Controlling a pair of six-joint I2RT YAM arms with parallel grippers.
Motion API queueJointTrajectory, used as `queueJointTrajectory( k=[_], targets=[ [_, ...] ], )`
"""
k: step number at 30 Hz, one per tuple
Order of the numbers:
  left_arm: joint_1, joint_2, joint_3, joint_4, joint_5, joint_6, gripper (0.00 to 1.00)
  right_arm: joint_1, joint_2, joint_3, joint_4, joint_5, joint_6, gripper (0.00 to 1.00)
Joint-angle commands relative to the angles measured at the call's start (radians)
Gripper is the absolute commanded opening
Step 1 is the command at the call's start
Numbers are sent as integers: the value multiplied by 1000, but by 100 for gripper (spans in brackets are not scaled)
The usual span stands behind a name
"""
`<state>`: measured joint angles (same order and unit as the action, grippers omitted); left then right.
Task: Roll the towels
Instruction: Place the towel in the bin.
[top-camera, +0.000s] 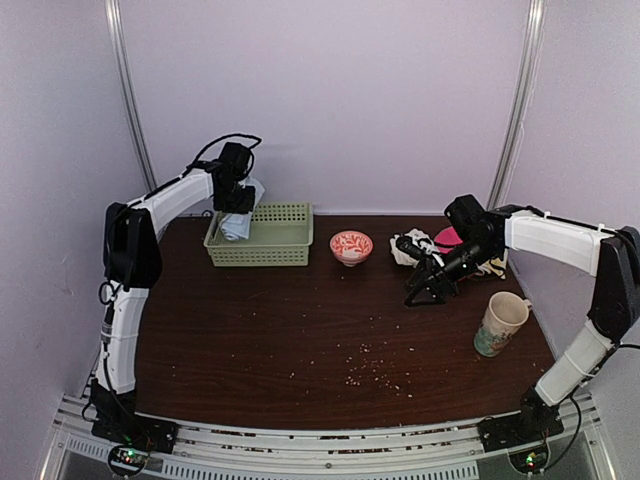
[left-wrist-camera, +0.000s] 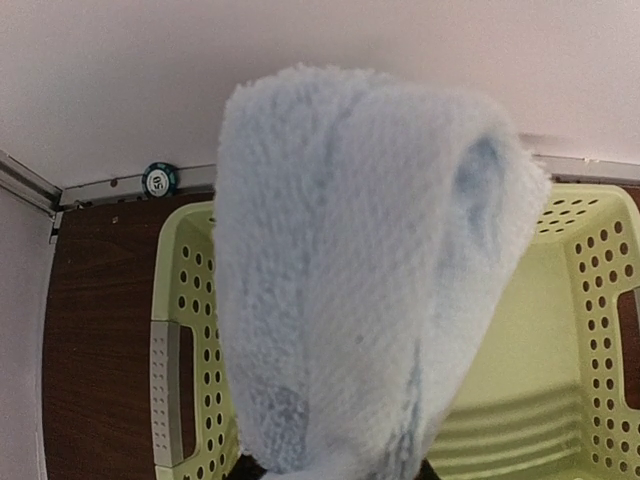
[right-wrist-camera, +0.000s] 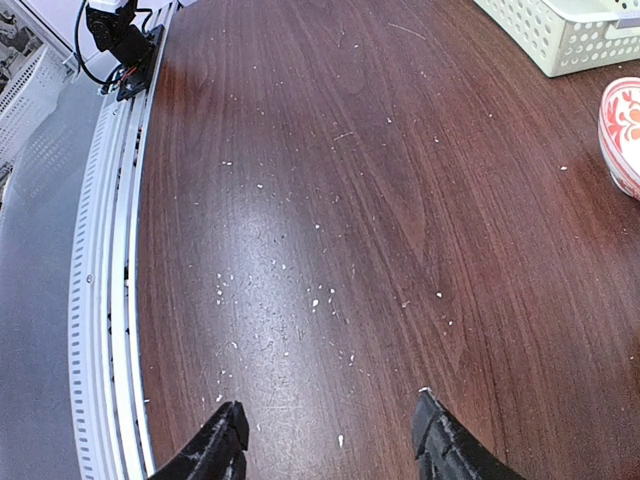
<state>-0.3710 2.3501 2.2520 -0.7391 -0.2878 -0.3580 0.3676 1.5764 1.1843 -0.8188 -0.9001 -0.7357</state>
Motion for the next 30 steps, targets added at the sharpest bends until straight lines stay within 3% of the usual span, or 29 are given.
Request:
queueJointTrajectory(
  k=[1, 24, 30],
  targets=[
    [19, 35, 40, 44, -54, -31, 0, -8, -4, -3, -14, 12, -13, 57],
    [71, 216, 57, 42, -137, -149, 0, -7, 27, 6, -45, 4, -54, 57],
    [73, 250, 63, 51, -85, -152, 23, -7, 32, 9, -54, 0, -63, 57]
  ],
)
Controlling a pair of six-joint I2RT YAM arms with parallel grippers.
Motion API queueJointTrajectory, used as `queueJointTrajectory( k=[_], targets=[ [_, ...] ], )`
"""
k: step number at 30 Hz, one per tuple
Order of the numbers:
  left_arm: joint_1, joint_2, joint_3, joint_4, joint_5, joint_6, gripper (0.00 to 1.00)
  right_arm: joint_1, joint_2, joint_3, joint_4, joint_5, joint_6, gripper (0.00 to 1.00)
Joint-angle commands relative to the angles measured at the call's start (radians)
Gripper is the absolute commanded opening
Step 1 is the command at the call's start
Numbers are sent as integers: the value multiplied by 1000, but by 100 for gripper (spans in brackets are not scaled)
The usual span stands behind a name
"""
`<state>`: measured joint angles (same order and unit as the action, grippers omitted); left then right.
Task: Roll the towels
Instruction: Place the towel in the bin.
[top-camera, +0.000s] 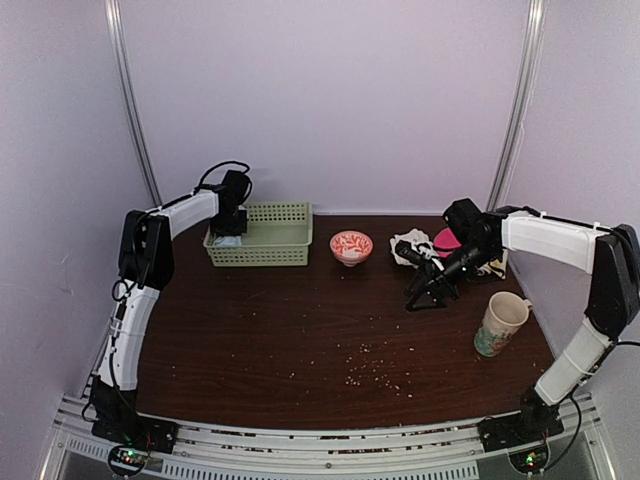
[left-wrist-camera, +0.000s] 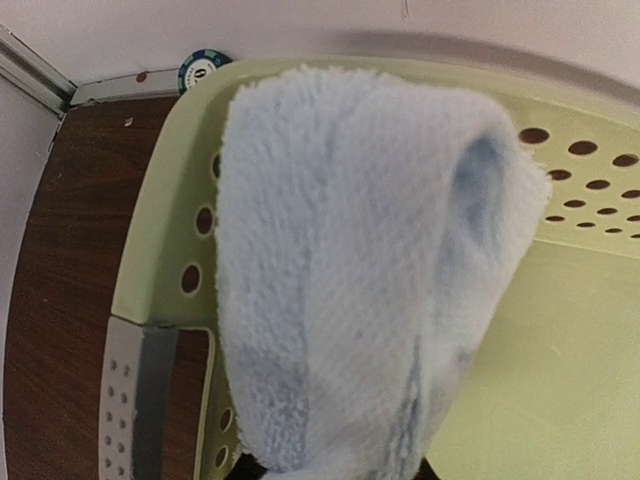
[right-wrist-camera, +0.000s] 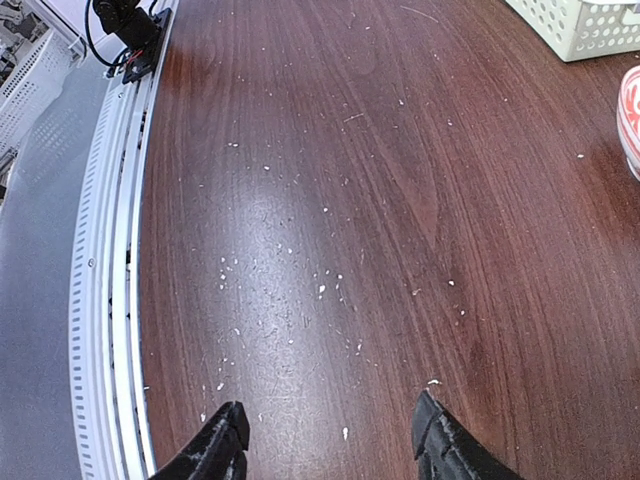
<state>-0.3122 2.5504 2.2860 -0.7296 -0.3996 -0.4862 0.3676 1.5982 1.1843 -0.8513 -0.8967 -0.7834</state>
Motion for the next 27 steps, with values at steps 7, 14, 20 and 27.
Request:
queueJointTrajectory(
  k=[7, 14, 20, 27],
  targets=[
    [15, 55, 27, 41, 38, -16, 42, -8, 9, 11, -30, -6, -22, 57],
    [15, 28, 20, 41, 33, -7, 48, -7, 12, 12, -36, -6, -28, 57],
    [14, -12, 7, 46, 27, 4, 51, -8, 15, 15, -43, -10, -33, 57],
    [6, -58, -24, 70, 24, 8, 56, -7, 12, 17, -47, -10, -36, 56]
  ],
)
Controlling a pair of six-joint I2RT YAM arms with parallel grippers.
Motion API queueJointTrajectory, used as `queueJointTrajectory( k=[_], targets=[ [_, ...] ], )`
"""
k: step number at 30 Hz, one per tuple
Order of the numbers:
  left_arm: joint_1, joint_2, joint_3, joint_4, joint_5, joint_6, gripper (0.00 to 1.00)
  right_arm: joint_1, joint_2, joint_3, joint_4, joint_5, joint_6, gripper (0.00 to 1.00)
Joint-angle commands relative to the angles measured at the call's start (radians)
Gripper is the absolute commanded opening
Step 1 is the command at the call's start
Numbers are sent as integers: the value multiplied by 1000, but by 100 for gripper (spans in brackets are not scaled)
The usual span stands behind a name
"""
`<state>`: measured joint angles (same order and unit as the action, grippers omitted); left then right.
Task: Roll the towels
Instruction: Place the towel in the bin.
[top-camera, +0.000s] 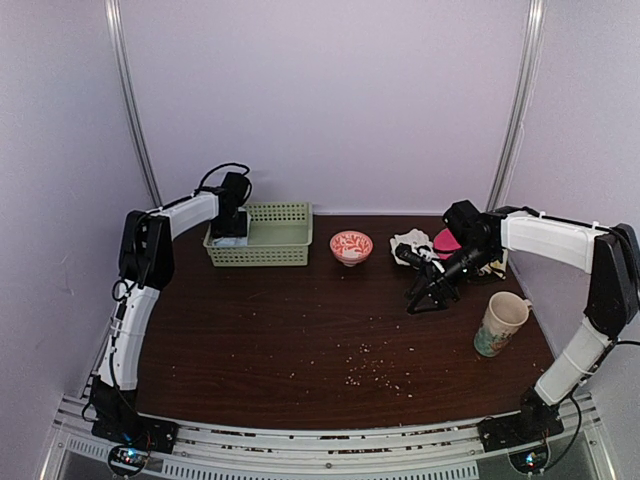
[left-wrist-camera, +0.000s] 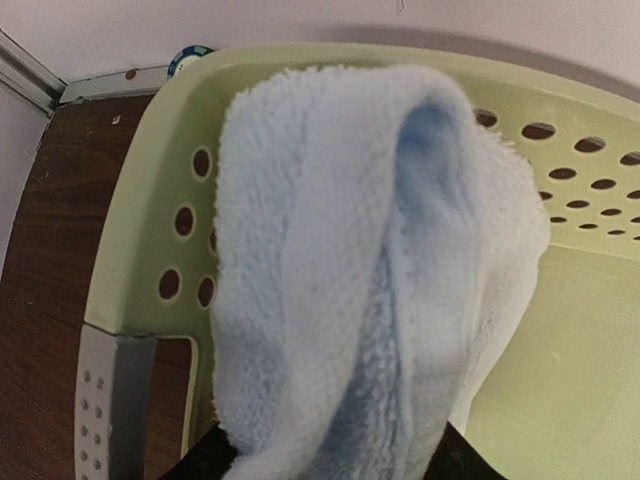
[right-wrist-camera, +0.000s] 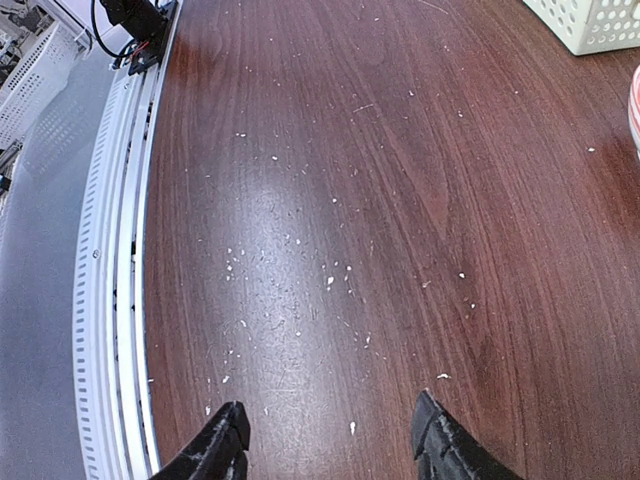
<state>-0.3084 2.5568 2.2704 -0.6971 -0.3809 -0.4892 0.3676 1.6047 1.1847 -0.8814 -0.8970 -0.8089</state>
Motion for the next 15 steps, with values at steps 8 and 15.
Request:
queueJointTrajectory(
  k=[8, 15],
  targets=[
    [-21, -79, -1, 39, -39, 46, 60, -7, 17, 23, -31, -13, -22, 56],
    [-24, -85, -5, 38, -60, 69, 63, -7, 22, 24, -39, -17, -26, 56]
  ],
)
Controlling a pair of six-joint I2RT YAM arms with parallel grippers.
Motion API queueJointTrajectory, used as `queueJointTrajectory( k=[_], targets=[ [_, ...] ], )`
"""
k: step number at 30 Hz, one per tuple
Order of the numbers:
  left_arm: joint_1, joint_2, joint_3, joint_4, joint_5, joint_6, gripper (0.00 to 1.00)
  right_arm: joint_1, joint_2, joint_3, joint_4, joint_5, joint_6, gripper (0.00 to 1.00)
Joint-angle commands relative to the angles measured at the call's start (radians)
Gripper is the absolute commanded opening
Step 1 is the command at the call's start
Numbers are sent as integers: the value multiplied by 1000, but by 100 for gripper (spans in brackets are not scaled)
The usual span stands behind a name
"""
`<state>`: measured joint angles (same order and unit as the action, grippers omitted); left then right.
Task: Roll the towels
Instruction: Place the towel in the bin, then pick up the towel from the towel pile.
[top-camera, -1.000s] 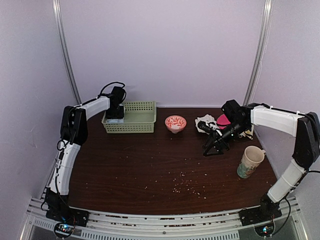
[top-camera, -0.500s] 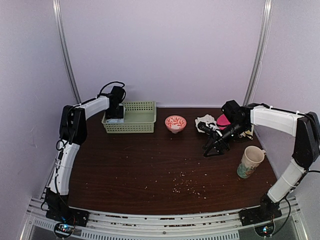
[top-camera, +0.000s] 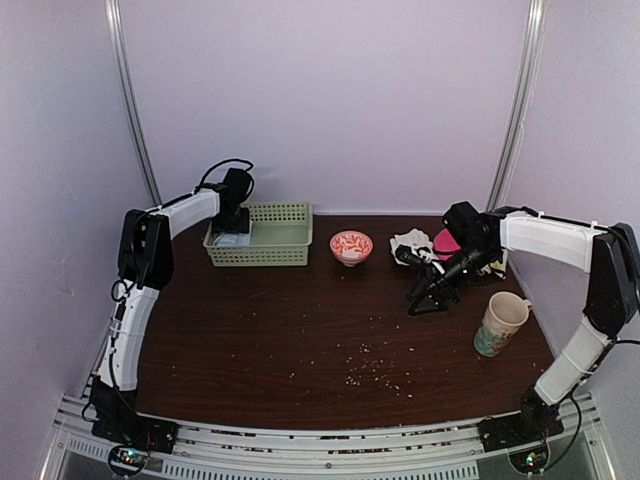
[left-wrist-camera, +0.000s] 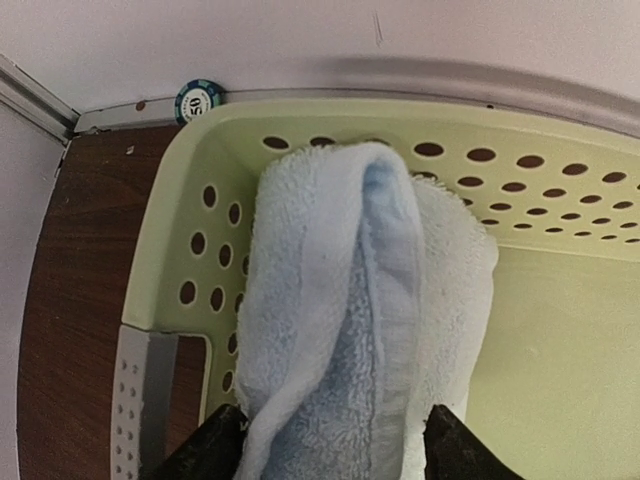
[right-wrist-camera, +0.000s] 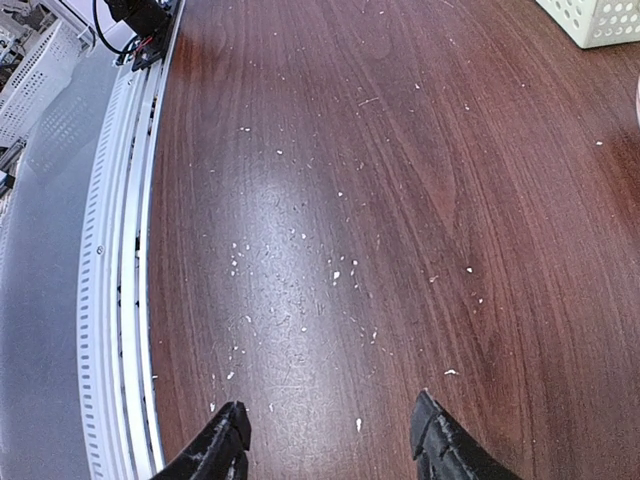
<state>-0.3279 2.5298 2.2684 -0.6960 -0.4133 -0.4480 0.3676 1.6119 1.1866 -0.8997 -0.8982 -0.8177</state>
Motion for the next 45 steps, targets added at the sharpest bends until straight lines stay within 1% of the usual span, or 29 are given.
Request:
queueJointTrajectory(
  k=[1, 8, 12, 14, 16, 18, 20, 23, 24, 25, 26, 27, 28, 29, 30, 32, 33, 34, 35, 37, 39, 41, 42, 43, 44, 45],
  targets=[
    [-6, -60, -3, 36, -27, 30, 63, -7, 16, 24, -22, -16, -19, 56],
    [-22, -93, -5, 36, -68, 50, 63, -6, 17, 29, -26, -25, -18, 56],
    [-32, -168, -32, 39, -75, 62, 63, -7, 10, 49, 13, -6, 46, 54],
    [-40, -237, -57, 41, -47, 90, 63, -7, -1, 82, 45, 42, 142, 53],
    [-56, -315, -101, 48, -49, 121, 63, -8, -15, 118, 59, 105, 187, 52],
    [-77, -412, -195, 96, -37, 173, 63, -7, -35, 137, 102, 185, 241, 51],
    [-100, -517, -304, 159, -15, 234, 63, -8, -55, 145, 185, 299, 299, 51],
    [-124, -672, -467, 259, 64, 295, 64, -18, -69, 161, 280, 479, 379, 52],
    [-128, -739, -524, 292, 96, 296, 66, -23, -68, 176, 297, 525, 398, 52],
    [-130, -785, -573, 328, 147, 296, 87, -30, -64, 196, 310, 559, 413, 54],
    [-131, -831, -630, 364, 212, 304, 97, -38, -61, 216, 321, 583, 431, 56],
    [-132, -872, -686, 413, 277, 312, 98, -47, -58, 232, 338, 602, 453, 60],
    [-131, -912, -732, 446, 339, 313, 98, -56, -55, 247, 354, 610, 474, 68],
    [-134, -945, -778, 470, 408, 319, 98, -69, -55, 255, 375, 609, 514, 91],
    [-138, -972, -811, 480, 466, 323, 98, -82, -52, 251, 407, 616, 551, 99],
    [-161, -1015, -865, 482, 536, 350, 98, -97, -28, 245, 422, 556, 533, 100],
    [-181, -1039, -890, 484, 533, 367, 98, -97, 2, 263, 395, 537, 512, 100],
    [-211, -1061, -918, 492, 509, 388, 98, -98, 44, 294, 361, 519, 500, 98],
    [-241, -1088, -949, 506, 486, 414, 98, -98, 90, 332, 314, 503, 486, 84],
    [-299, -1141, -997, 522, 431, 484, 98, -95, 176, 404, 231, 494, 460, 64],
    [-345, -1201, -1051, 562, 333, 547, 98, -96, 246, 462, 168, 491, 449, 53],
    [-353, -1276, -1157, 684, 167, 589, 98, -94, 294, 498, 143, 478, 444, 48],
    [-348, -1313, -1232, 789, 48, 598, 98, -89, 312, 513, 138, 483, 442, 46],
    [-337, -1349, -1295, 889, -41, 596, 98, -80, 331, 530, 130, 496, 434, 45],
    [-325, -1374, -1337, 943, -144, 565, 98, -67, 347, 544, 124, 522, 425, 44],
    [-308, -1388, -1350, 950, -198, 509, 98, -52, 362, 556, 118, 555, 413, 44]
  ],
)
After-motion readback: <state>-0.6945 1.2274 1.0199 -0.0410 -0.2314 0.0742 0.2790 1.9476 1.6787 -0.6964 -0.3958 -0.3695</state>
